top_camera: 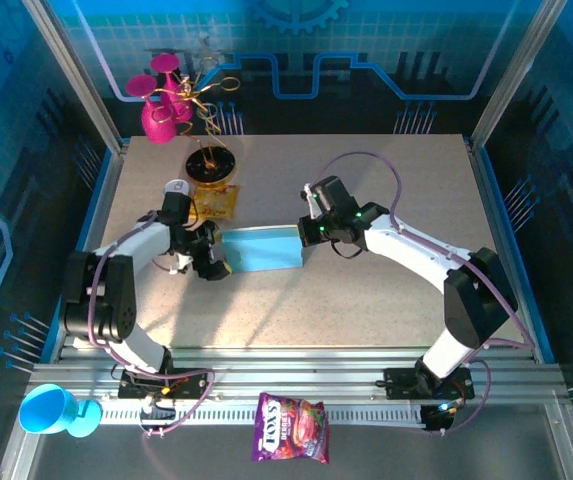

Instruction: Fold the paper box

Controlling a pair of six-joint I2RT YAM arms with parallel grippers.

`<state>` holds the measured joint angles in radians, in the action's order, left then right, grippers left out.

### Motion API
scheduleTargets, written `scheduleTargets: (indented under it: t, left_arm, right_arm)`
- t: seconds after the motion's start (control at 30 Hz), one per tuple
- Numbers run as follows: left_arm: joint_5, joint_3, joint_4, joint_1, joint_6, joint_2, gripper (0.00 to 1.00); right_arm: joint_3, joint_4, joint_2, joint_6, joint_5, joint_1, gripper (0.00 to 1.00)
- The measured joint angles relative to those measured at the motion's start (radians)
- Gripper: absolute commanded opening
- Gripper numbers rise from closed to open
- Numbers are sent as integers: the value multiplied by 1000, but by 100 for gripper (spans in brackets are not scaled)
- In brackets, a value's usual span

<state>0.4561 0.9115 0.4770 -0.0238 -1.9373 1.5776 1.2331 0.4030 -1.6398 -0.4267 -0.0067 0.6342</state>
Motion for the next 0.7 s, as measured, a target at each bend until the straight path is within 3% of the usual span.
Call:
scheduleTargets:
  t: [0.07, 0.23, 0.33, 0.37, 0.53, 0.7]
  left_arm:
    - [-20, 3, 43, 7, 54, -48, 94]
    - [-98, 23, 202, 9, 245, -164, 69]
    - [-186, 59, 319, 9, 444, -229, 38]
    - [-217, 83, 350, 9, 536, -246, 35]
    - [-290, 210, 394, 9, 1040, -270, 26]
    - [-294, 283, 395, -40, 1489, -268, 28]
  right_arm:
    - [9, 8, -5, 0, 0, 0, 0]
    - [38, 38, -21, -3, 0, 0, 0]
    - [55, 48, -34, -3, 0, 0, 0]
    - [59, 51, -37, -3, 0, 0, 0]
    - [71, 68, -42, -3, 0, 0, 0]
    - [73, 72, -43, -3, -1, 0, 0]
